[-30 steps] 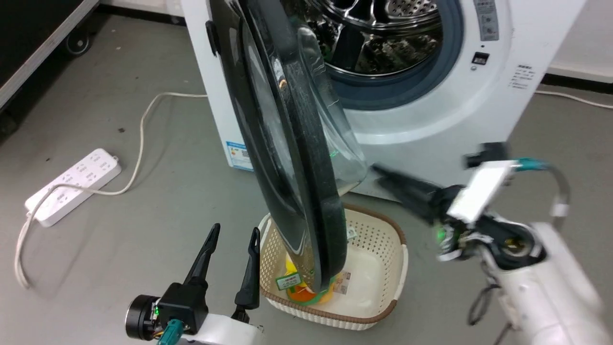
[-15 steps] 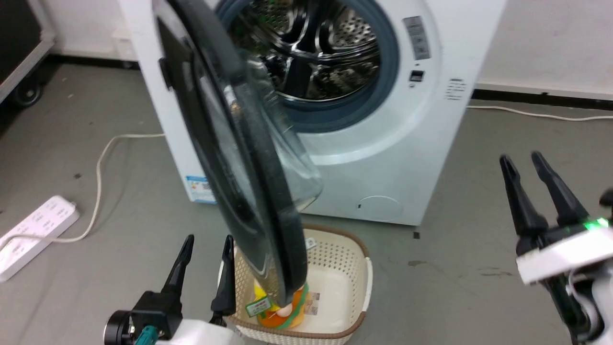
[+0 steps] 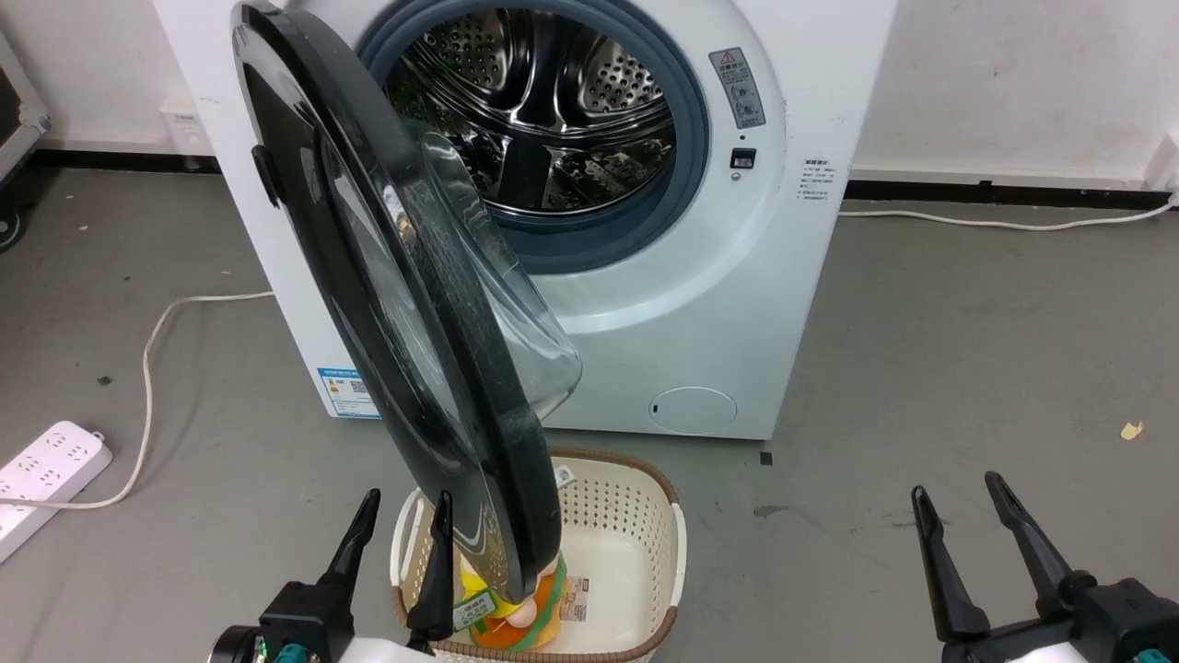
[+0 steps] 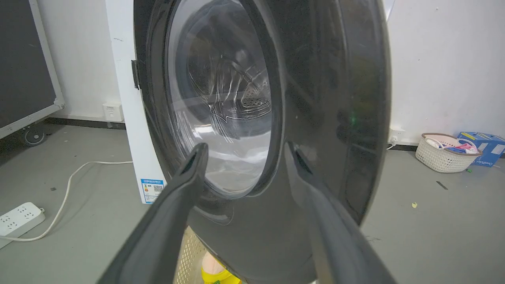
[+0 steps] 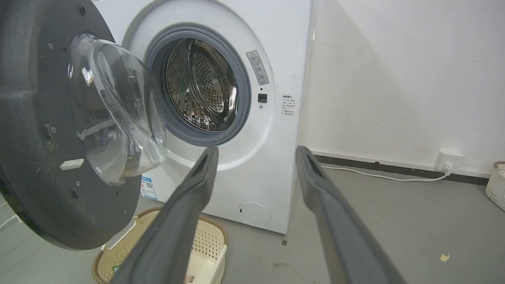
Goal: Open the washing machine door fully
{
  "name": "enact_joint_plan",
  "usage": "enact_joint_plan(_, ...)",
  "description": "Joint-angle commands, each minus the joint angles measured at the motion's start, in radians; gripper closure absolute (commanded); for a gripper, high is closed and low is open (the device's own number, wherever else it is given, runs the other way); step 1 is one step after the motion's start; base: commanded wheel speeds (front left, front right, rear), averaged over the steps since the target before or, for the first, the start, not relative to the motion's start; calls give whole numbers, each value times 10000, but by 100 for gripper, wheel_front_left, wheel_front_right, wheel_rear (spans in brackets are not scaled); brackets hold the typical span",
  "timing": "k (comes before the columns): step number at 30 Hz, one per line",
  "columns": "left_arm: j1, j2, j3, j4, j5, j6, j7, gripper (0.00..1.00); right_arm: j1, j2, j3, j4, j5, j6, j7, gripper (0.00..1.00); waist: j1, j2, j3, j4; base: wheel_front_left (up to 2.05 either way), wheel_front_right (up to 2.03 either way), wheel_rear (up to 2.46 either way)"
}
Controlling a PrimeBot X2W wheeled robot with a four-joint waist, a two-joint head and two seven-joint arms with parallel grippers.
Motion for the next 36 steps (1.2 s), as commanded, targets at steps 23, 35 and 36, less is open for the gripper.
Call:
enact_joint_plan(23,-75,14,-14,-200,309,153,-55,100,-151,381,-335,-557,-444,8,-45,0,0,0,199,55,0,0,0)
enact_joint_plan(35,-1456,14,974,-3560,-284,603,-55,100,-165,415,-449,-483,-365,8,-45,0,0,0,229,22,0,0,0)
enact_joint_plan(36,-1807,14,918,-4172,-219,645,-55,100,-204,417,-489,-461,-354,8,-45,0,0,0,231,-21,0,0,0)
